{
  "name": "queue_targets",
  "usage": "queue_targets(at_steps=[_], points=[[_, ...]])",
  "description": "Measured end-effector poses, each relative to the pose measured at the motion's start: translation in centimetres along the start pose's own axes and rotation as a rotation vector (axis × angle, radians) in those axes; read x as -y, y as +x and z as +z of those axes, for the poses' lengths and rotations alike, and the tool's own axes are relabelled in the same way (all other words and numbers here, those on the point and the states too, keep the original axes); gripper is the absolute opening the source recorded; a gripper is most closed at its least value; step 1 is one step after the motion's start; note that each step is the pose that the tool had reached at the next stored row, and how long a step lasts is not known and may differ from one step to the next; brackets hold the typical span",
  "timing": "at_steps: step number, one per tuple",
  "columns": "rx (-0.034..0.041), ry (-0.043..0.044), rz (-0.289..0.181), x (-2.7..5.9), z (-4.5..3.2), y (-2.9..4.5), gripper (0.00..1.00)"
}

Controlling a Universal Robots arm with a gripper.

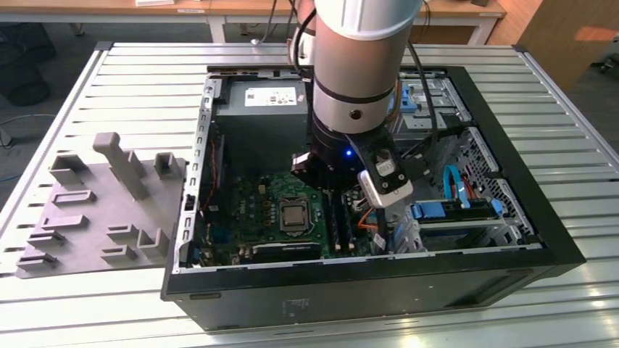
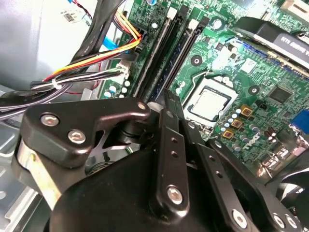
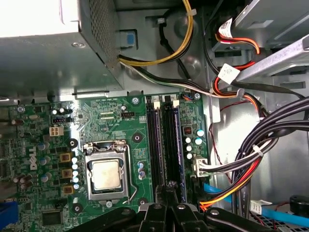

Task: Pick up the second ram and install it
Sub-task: 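Press down the second ram until it locks into place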

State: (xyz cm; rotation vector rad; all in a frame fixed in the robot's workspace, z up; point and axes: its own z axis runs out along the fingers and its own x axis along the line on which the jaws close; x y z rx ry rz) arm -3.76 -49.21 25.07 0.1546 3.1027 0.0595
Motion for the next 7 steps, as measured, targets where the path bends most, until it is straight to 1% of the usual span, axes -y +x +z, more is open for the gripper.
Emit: queue_targets(at_steps=[7], points=[[0.0, 0.0, 0.0, 0.0, -0.04, 0.0, 0.11]])
